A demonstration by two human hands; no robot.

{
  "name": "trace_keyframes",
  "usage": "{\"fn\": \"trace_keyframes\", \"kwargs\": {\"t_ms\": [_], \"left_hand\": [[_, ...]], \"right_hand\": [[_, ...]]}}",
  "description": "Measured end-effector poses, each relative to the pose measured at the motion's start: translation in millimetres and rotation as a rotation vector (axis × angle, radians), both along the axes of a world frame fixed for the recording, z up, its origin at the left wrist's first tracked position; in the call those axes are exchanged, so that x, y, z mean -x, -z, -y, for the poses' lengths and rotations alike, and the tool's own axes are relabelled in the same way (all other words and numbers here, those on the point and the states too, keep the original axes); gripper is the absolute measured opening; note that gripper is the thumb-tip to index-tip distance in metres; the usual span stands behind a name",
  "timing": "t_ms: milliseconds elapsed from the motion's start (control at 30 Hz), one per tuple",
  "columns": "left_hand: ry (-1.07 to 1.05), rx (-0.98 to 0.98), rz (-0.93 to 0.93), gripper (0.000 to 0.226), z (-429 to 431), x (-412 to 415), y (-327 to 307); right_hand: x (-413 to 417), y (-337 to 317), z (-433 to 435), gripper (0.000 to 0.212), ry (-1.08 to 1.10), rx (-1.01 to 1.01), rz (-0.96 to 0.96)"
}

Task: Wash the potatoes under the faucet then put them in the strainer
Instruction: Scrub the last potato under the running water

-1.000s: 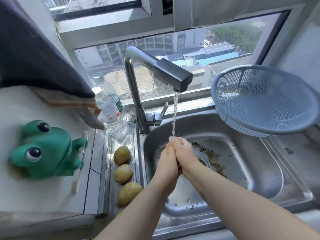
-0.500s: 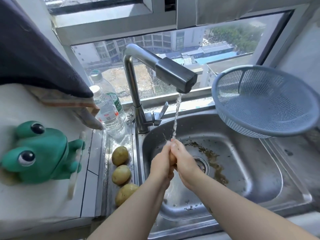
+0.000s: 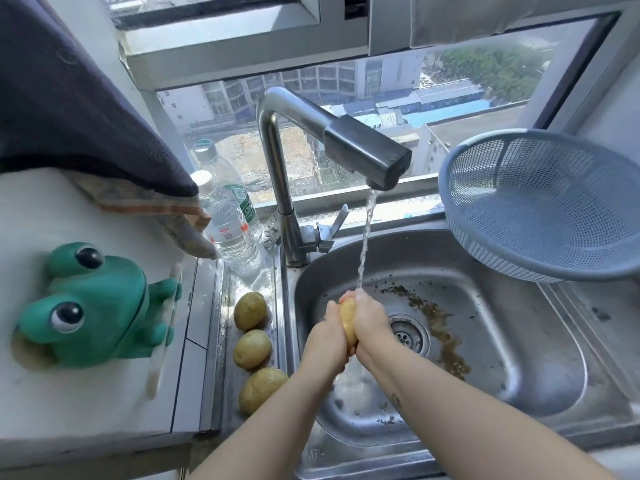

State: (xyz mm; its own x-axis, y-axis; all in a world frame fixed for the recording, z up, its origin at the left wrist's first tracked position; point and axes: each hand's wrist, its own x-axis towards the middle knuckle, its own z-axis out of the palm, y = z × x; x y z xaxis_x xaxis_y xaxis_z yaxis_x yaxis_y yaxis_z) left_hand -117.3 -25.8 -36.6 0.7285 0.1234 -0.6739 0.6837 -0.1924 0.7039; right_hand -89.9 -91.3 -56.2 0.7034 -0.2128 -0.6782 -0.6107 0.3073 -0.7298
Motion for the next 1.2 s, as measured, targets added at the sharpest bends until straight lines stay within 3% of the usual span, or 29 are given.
{"fn": "trace_keyframes", "kwargs": {"t_ms": [133, 300, 433, 567, 700, 933, 1100, 1200], "left_hand": [[0.124, 0.172, 0.093, 0.049, 3.4, 10.5, -2.8], [0.117, 0.186, 0.18, 0.036, 7.6, 7.0, -6.4], [-0.097, 0.214, 0.027, 0.045, 5.9, -6.6, -10.8], [-0.183, 0.373, -0.125, 0.039, 3.2, -14.3, -13.0], [-0.143, 0.281, -0.074, 0.033, 4.9, -12.2, -11.7], [-0.018, 0.011, 0.11, 0.058, 3.2, -2.7, -11.0], [0.104, 0.126, 0.201, 0.044, 8.1, 10.8, -16.0], [0.083, 0.215, 0.184, 0.041, 9.3, 9.9, -16.1]], "right_hand": [[-1.5, -13.9, 4.1, 0.046, 0.093, -0.183, -0.079], [7.5, -15.9, 10.9, 0.042, 0.026, -0.117, -0.007], [18.6, -17.6, 13.3, 0.025, -0.23, -0.036, 0.159], [23.0, -13.7, 20.8, 0.034, -0.336, 0.046, 0.246], [17.4, -15.4, 16.5, 0.031, -0.235, 0.061, 0.215], [7.6, -18.9, 3.7, 0.017, -0.062, 0.089, 0.143], [4.3, -23.9, 8.9, 0.032, 0.098, -0.15, 0.018], [7.5, -28.6, 14.1, 0.041, 0.067, -0.243, -0.007]]}}
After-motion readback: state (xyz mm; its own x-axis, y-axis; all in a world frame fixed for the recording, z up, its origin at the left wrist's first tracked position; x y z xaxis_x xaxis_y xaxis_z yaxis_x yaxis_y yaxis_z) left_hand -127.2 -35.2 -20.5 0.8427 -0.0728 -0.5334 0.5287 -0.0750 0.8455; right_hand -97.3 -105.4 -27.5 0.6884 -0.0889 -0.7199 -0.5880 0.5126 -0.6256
